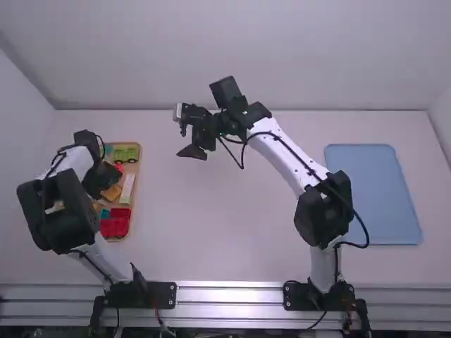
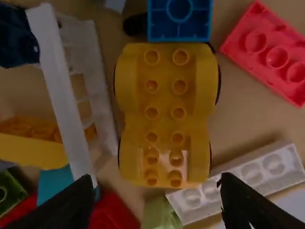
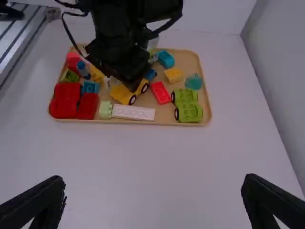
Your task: Assemble lego blocks to make yellow taxi
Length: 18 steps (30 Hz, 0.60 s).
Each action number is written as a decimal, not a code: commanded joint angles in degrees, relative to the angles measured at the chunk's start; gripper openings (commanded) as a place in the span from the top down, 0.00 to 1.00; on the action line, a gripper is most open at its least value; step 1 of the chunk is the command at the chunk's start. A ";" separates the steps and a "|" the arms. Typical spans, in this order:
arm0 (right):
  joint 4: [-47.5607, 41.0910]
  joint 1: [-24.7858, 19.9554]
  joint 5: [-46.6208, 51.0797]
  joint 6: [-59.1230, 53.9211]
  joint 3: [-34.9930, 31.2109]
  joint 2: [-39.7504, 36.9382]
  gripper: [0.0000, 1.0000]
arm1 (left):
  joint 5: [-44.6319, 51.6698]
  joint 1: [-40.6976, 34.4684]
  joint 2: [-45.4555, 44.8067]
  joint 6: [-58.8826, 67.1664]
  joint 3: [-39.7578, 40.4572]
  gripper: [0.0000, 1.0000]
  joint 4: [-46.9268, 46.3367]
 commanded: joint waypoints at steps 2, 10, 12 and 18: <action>-0.13 -0.22 -0.33 0.37 1.57 0.85 0.01 | 0.57 0.44 0.20 0.57 -2.14 0.31 1.66; -0.02 -0.22 -0.33 1.75 1.55 0.85 0.01 | -1.20 0.83 0.20 -0.90 -5.03 0.27 3.85; -0.02 -0.22 -0.26 1.84 1.55 0.85 0.01 | -1.05 1.03 0.20 -0.85 -6.05 0.27 5.03; -0.04 -0.20 -0.28 1.86 1.57 0.85 0.01 | -0.74 1.29 0.20 0.74 -9.11 0.28 10.67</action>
